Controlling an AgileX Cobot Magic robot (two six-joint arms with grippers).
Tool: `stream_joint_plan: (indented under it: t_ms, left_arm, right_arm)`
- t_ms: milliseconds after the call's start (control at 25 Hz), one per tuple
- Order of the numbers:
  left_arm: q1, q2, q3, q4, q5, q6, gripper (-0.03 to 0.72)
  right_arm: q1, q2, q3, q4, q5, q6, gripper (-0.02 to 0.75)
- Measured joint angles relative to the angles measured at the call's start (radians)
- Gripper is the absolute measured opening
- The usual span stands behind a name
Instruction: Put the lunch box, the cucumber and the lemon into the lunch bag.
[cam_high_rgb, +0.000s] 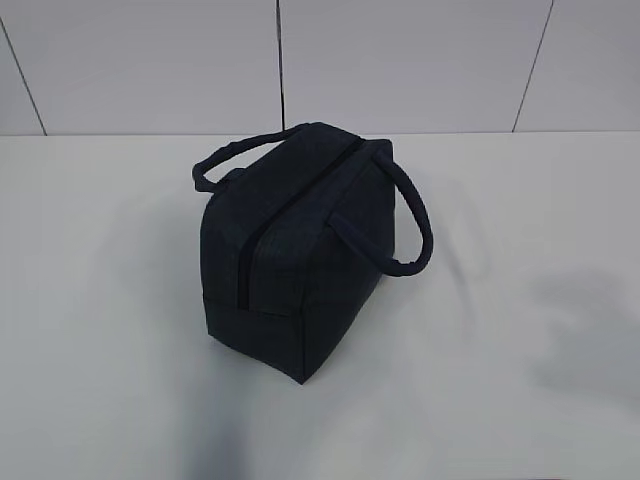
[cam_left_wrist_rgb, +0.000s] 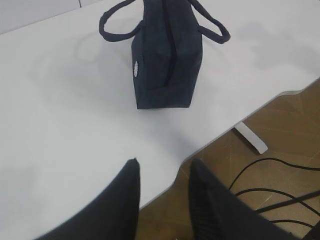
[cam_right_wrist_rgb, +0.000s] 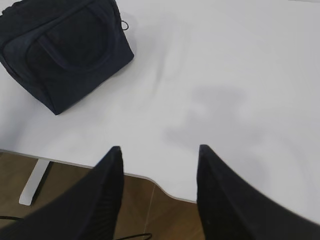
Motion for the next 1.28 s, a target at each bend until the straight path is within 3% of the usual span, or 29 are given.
stream_joint_plan:
  t_ms: [560,880,1280]
  left_arm:
    - [0.0,-0.313,0.313,-0.059,0.004,0.003,0.236]
    - [0.0,-0.385,0.418,-0.043,-0.029,0.003,0.236]
    - [0.0,-0.385,0.455,0.086,-0.145,-0.007,0.236]
  right_arm:
    - [0.0,-0.35,0.371,-0.074,-0.012,-0.045,0.362]
    - [0.0,-0.35,0.422,-0.072,-0.122,-0.053,0.362]
    - [0.0,-0.35,0.43,-0.072,-0.128,-0.054,0.362]
